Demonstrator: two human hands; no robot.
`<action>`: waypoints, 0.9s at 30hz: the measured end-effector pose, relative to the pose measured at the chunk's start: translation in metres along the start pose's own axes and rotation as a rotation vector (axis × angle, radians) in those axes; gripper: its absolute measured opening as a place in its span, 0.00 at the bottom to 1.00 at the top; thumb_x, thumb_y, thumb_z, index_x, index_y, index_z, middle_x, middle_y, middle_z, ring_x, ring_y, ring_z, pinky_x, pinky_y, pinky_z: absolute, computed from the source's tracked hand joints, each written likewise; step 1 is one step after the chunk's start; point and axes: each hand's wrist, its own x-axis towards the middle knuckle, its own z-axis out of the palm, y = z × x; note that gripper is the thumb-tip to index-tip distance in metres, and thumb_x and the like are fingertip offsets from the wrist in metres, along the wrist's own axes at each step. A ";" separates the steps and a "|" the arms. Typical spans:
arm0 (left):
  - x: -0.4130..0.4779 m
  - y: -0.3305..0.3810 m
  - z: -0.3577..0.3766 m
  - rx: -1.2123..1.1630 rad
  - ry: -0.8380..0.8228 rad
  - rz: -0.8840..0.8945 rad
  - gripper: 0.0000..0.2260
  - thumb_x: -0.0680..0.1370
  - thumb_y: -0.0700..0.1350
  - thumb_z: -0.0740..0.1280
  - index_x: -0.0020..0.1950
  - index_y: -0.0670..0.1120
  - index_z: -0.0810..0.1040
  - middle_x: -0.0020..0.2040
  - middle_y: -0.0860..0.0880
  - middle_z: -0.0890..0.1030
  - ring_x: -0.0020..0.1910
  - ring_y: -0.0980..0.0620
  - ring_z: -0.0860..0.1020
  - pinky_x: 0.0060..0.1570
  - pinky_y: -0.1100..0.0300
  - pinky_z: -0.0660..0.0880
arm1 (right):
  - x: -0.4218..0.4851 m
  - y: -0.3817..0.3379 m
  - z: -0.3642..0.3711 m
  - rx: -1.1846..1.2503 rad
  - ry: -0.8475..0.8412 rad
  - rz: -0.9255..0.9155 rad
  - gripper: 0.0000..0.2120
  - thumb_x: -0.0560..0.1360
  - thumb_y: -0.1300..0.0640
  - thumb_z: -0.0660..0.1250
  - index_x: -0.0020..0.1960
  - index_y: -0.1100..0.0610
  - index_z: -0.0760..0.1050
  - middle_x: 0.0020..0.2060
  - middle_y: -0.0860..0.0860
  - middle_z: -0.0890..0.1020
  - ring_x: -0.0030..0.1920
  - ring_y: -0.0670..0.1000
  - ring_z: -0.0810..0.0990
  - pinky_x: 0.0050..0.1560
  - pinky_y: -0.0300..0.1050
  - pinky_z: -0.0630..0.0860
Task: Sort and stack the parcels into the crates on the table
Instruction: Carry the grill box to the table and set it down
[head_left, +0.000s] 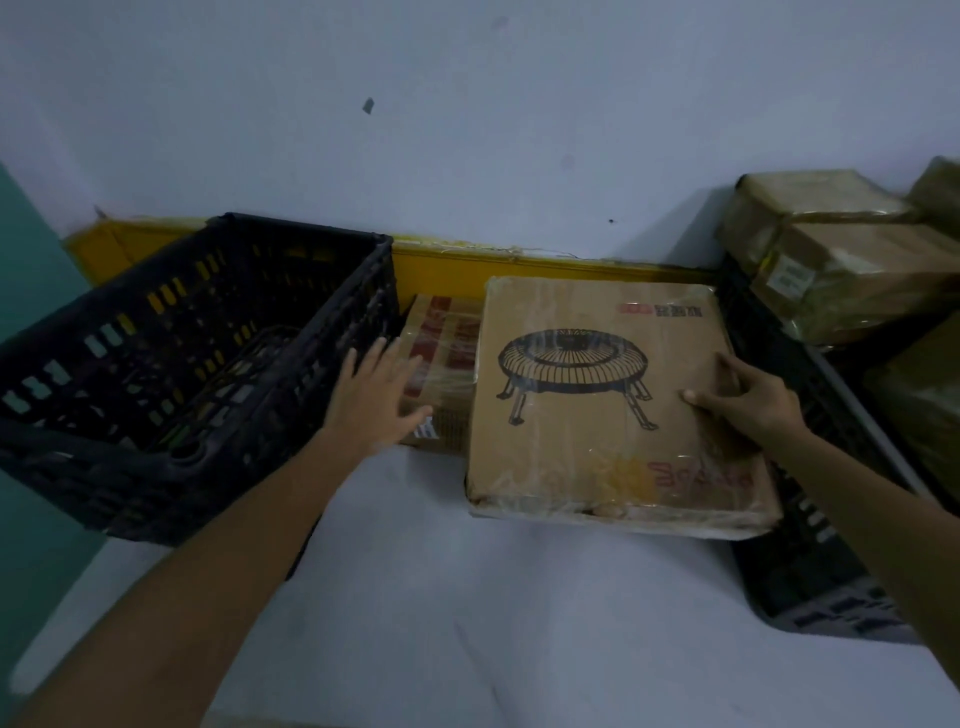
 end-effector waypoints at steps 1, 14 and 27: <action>0.008 0.009 0.008 -0.061 -0.040 -0.003 0.32 0.77 0.65 0.53 0.77 0.52 0.51 0.78 0.47 0.46 0.77 0.47 0.44 0.73 0.46 0.42 | 0.000 0.001 0.000 0.003 0.008 -0.003 0.42 0.67 0.45 0.75 0.75 0.50 0.61 0.70 0.56 0.69 0.70 0.59 0.67 0.70 0.56 0.65; 0.024 0.004 0.089 -0.165 -0.307 -0.020 0.30 0.77 0.65 0.54 0.75 0.63 0.44 0.77 0.55 0.39 0.76 0.46 0.38 0.69 0.31 0.45 | -0.003 0.024 -0.019 0.047 0.098 0.026 0.36 0.69 0.51 0.74 0.73 0.49 0.63 0.70 0.55 0.69 0.69 0.59 0.68 0.68 0.55 0.67; 0.011 0.018 0.066 -0.137 -0.398 -0.095 0.43 0.67 0.77 0.49 0.76 0.60 0.42 0.78 0.48 0.39 0.75 0.39 0.39 0.69 0.31 0.41 | -0.016 0.065 0.049 -0.148 -0.150 0.040 0.38 0.67 0.53 0.76 0.72 0.57 0.64 0.66 0.59 0.70 0.62 0.58 0.72 0.56 0.44 0.69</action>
